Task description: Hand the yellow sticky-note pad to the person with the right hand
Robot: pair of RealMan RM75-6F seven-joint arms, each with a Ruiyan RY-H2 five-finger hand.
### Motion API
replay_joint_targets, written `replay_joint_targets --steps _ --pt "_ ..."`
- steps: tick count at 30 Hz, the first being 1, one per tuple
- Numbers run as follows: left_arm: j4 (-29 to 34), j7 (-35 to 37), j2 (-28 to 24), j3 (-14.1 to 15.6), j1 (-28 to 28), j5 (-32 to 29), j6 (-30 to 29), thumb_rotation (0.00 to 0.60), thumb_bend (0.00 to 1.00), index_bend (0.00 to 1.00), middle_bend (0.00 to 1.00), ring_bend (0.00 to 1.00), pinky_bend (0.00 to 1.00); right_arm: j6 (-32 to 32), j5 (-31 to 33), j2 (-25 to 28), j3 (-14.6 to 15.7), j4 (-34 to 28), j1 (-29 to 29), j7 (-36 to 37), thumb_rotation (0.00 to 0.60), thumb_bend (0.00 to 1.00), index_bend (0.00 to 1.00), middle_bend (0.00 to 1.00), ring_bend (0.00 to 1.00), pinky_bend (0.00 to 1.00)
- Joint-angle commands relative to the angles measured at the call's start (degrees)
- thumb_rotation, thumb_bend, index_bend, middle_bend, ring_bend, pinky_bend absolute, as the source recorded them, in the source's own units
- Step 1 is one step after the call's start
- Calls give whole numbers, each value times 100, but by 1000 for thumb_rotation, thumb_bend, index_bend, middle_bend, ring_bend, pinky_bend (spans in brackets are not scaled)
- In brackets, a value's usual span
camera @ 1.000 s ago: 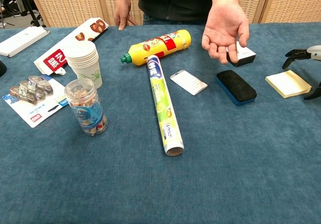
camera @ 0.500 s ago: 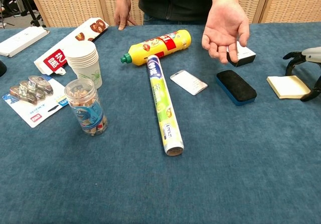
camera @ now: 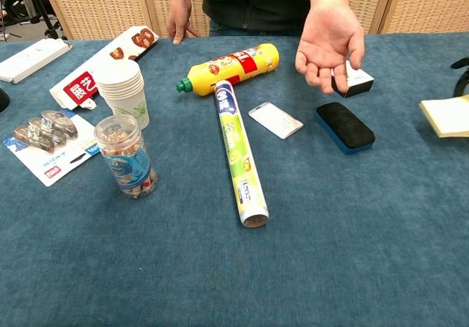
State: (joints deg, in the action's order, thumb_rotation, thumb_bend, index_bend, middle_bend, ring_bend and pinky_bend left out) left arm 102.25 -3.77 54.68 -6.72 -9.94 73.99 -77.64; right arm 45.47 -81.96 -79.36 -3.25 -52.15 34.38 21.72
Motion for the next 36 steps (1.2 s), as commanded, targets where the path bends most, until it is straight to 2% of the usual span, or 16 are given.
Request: replay_joint_targets --steps 1,5,9,14,19,25,36 --pt "4 43 -17 16 9 31 -2 600 0 0 0 0 0 390 140 557 -71 -616 -294 11 600 517 500 0 0 40" --pt "1 97 -34 24 6 52 16 600 0 0 0 0 0 741 334 1142 -261 -1460 -476 -76 600 583 506 0 0 40" --pt "9 134 -59 38 -1 71 47 600 0 0 0 0 0 987 643 1584 -566 -2285 -485 -552 600 616 518 0 0 40" --pt "-9 195 -87 30 -18 33 99 600 0 0 0 0 0 1174 1398 1907 -1022 -3478 -323 -1735 600 623 519 0 0 40" --pt "-39 229 -93 29 -45 -23 178 600 0 0 0 0 0 1335 2193 1838 -1374 -4440 37 -2931 600 646 519 0 0 40" --pt "-63 295 -113 31 -44 -38 201 600 0 0 0 0 0 1645 2902 1456 -1556 -4886 459 -4033 600 651 520 0 0 40" --pt "-85 422 -156 32 -28 -52 216 600 0 0 0 0 0 1838 3931 713 -1565 -4987 1049 -5087 600 672 520 0 0 40"
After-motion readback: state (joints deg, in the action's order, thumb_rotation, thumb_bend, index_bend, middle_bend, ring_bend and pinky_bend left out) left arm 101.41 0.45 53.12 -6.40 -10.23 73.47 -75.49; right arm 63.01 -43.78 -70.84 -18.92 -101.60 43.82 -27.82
